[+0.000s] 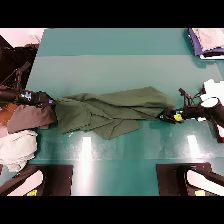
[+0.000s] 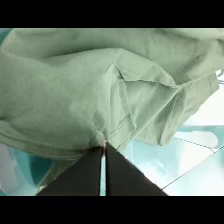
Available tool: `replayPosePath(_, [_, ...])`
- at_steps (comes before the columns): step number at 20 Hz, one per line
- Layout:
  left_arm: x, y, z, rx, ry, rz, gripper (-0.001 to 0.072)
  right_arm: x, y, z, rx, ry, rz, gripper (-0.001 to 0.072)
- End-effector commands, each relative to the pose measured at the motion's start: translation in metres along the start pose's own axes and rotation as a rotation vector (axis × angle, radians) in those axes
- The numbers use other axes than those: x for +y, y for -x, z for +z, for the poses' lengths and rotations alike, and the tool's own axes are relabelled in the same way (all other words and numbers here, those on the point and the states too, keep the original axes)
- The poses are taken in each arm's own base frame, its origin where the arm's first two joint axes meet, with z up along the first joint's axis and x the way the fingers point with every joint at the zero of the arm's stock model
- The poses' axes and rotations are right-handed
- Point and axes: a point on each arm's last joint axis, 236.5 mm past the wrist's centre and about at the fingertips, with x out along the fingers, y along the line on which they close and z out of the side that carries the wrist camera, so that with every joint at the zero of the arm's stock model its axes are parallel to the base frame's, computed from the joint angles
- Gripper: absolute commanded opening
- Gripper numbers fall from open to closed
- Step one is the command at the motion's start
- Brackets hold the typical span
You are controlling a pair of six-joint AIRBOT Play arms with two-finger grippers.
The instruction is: Fold the shirts.
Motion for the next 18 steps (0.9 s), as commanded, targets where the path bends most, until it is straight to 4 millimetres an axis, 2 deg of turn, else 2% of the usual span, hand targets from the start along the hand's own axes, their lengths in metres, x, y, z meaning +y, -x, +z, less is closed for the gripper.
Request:
replayPosePath(1, [0.000,0.000,0.000,-0.001,0.000,0.001,0.0027,0.007,-0.011,0.009,0.006,0.039,-0.008,0.0310])
replayPosePath(2, [0.000,0.000,0.000,-0.001,0.000,0.001,0.0026,0.007,-0.014,0.007,0.020,0.038,-0.009,0.0306])
replayPosePath(3, [0.000,0.000,0.000,0.000,0.000,0.000,0.0026,0.006,-0.018,0.002,0.043,0.042,-0.012,0.0265])
replayPosePath(5, [-0.001,0.000,-0.001,0.006,-0.001,-0.003,0.0026,0.004,-0.023,-0.006,0.082,0.059,-0.026,0.0033])
replayPosePath(8, [-0.001,0.002,-0.001,0.005,-0.006,-0.001,0.0025,0.012,-0.013,-0.007,0.067,0.089,-0.023,0.0017])
replayPosePath(10, [-0.006,0.014,0.008,-0.007,-0.042,0.019,0.0025,0.029,0.013,-0.010,0.035,0.120,0.011,0.0017])
replayPosePath(12, [-0.025,0.042,0.034,-0.085,-0.113,0.040,0.0025,0.050,0.055,-0.005,-0.044,0.157,0.035,0.0017])
replayPosePath(13, [-0.039,0.063,0.052,-0.149,-0.148,0.057,0.0025,0.062,0.081,0.006,-0.122,0.170,0.041,0.0016])
replayPosePath(16, [-0.089,0.132,0.097,-0.343,-0.284,0.101,0.0025,0.110,0.181,0.050,-0.455,0.258,0.048,0.0017])
replayPosePath(18, [-0.127,0.182,0.118,-0.478,-0.363,0.126,0.0026,0.147,0.252,0.067,-0.667,0.342,0.051,0.0017])
